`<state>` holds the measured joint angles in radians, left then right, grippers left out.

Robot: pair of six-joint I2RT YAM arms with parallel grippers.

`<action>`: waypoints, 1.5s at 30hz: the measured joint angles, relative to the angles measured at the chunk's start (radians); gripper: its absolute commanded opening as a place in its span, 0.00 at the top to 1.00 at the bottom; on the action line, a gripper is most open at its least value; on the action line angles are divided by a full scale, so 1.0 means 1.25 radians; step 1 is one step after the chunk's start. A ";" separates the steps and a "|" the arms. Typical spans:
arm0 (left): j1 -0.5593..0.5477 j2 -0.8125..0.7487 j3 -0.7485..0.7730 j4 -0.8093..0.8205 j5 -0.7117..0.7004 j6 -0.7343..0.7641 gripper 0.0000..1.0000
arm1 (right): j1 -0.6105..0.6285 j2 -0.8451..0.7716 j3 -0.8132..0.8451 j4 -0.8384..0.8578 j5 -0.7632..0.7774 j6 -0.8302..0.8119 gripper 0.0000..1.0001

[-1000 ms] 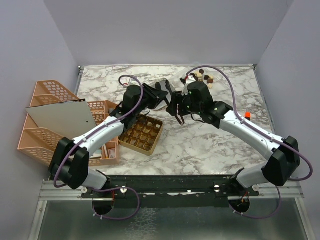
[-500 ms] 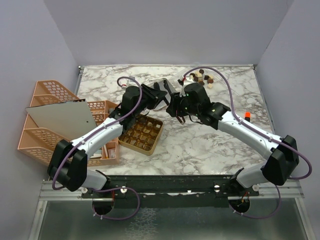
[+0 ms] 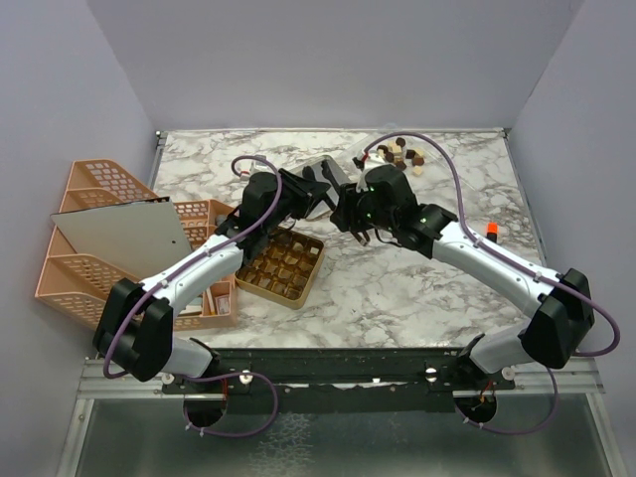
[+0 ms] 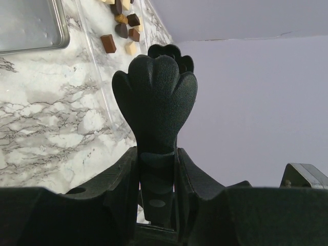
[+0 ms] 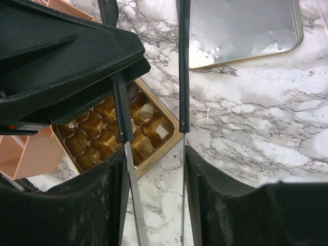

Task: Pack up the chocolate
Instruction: Pick up the clamp from the center of the board.

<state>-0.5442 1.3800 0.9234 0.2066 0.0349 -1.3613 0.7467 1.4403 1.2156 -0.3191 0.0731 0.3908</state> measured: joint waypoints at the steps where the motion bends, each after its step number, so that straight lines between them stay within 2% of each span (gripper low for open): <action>1: 0.000 0.000 0.000 -0.001 -0.001 -0.003 1.00 | 0.000 0.000 0.000 0.003 0.001 0.000 0.57; 3: 0.001 0.000 0.000 -0.005 -0.001 -0.008 1.00 | 0.004 0.000 -0.001 0.006 0.004 -0.002 0.58; 6: 0.001 0.000 -0.002 -0.006 -0.002 -0.013 1.00 | 0.005 0.000 -0.002 0.009 0.004 -0.004 0.45; 8: 0.002 0.000 -0.002 -0.011 -0.002 -0.016 1.00 | 0.005 0.000 -0.002 0.009 0.009 -0.007 0.43; 13: 0.001 0.000 -0.005 -0.023 -0.013 -0.025 1.00 | 0.005 0.000 -0.002 0.010 0.014 -0.013 0.60; 20: 0.001 0.000 -0.005 -0.039 -0.017 -0.048 1.00 | 0.011 0.000 -0.002 0.016 0.009 -0.021 0.66; 22: 0.001 -0.001 -0.005 -0.042 -0.018 -0.052 0.92 | 0.011 0.000 -0.002 0.016 0.009 -0.021 0.66; 24: 0.002 -0.004 -0.009 -0.042 -0.018 -0.054 0.74 | 0.012 0.000 -0.002 0.016 0.006 -0.021 0.66; 25: 0.002 -0.009 -0.015 -0.042 -0.019 -0.056 0.69 | 0.014 0.000 -0.002 0.016 0.005 -0.021 0.66; 31: 0.006 -0.052 -0.052 -0.049 -0.039 -0.056 0.54 | 0.022 0.006 -0.002 0.015 -0.001 -0.024 0.66; 37: 0.029 -0.105 -0.066 -0.081 -0.076 -0.014 0.32 | 0.004 0.031 0.012 -0.019 0.044 -0.039 0.66; 40: 0.032 -0.134 -0.066 -0.092 -0.087 0.034 0.25 | 0.004 0.046 0.025 -0.040 0.063 -0.048 0.66; 45: 0.032 -0.160 -0.014 -0.158 -0.101 0.200 0.14 | -0.004 0.085 0.081 -0.105 0.107 -0.067 0.63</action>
<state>-0.5037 1.1801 0.9062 0.0093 -0.0914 -1.1118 0.7422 1.5463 1.3163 -0.4503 0.2066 0.3077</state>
